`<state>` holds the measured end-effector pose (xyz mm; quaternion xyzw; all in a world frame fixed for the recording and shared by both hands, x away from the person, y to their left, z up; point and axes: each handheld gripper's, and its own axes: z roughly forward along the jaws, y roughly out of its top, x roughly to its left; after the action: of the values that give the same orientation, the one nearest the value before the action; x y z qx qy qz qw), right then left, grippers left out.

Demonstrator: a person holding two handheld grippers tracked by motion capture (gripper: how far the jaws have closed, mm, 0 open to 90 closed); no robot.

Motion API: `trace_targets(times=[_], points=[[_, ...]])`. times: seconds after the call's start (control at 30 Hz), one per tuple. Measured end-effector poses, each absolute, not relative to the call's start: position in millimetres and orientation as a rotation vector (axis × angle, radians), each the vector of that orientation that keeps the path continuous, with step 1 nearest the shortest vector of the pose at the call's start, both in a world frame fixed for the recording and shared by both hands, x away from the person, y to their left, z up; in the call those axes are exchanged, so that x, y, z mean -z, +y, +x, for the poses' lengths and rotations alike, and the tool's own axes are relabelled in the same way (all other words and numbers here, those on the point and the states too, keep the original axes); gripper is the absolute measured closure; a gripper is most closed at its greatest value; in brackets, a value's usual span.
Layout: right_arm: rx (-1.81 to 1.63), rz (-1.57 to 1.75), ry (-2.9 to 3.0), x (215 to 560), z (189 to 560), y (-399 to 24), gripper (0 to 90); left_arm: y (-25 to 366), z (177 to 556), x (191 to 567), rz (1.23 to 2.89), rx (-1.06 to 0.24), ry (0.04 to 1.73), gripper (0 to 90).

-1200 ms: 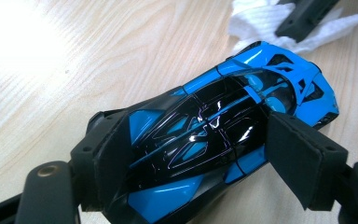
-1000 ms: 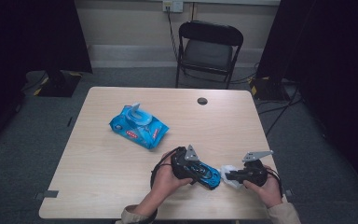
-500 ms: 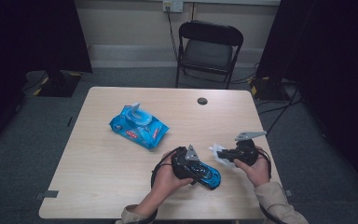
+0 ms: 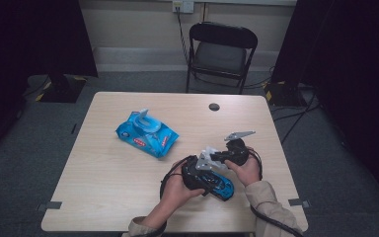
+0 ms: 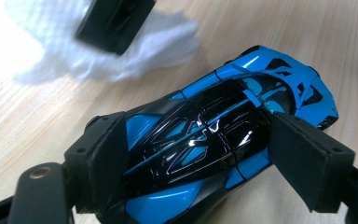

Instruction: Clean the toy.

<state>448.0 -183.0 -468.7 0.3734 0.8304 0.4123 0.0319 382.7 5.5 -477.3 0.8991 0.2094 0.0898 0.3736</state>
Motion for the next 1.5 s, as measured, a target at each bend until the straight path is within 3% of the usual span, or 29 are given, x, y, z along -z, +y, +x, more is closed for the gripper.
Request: trace_targets(times=[0.57, 1.5], points=[[-1.222, 1.146, 2.637, 489, 448, -160, 84.4, 7, 383, 478, 2.303, -0.231, 0.536, 19.3], [-1.209, 1.159, 2.652, 494, 437, -181, 84.4, 7, 384, 477, 2.307, -0.235, 0.542, 19.5]])
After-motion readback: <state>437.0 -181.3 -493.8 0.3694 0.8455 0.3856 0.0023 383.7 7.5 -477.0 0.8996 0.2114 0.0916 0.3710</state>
